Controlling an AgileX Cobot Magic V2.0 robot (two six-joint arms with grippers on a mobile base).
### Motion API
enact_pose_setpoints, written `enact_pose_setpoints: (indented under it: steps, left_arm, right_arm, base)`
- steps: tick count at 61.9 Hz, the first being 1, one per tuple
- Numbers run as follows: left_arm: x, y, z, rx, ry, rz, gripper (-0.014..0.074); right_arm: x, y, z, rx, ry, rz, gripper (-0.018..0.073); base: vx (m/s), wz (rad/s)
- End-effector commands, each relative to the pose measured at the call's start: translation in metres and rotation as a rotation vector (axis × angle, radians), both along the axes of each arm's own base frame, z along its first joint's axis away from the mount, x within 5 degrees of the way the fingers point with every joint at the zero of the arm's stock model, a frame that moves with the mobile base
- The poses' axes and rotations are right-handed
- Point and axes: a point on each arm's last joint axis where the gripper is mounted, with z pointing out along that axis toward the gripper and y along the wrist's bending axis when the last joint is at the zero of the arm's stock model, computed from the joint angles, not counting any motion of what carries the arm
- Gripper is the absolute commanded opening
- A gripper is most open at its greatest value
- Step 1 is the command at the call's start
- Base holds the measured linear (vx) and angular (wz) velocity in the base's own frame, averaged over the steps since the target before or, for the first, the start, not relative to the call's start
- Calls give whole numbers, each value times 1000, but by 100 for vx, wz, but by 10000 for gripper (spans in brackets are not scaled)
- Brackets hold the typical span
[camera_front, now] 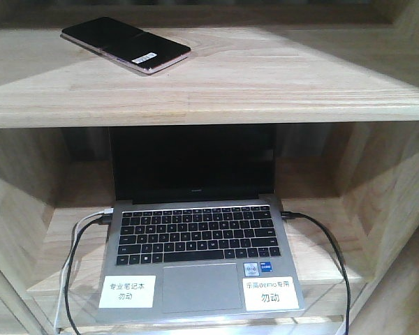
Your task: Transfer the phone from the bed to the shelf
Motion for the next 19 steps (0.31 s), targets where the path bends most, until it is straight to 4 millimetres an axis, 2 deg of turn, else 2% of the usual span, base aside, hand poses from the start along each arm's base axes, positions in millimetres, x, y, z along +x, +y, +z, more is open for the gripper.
enact_pose_setpoints:
  steps: [1, 19]
  left_arm:
    - [-1, -1, 16, -9, -107, -6, 1]
    - [-1, -1, 16, -9, -107, -6, 1]
  right_arm:
    - [0, -1, 4, -12, -74, -18, -4]
    - [0, -1, 4, -12, -74, -18, -4]
  base:
    - [0, 0]
    - [0, 0]
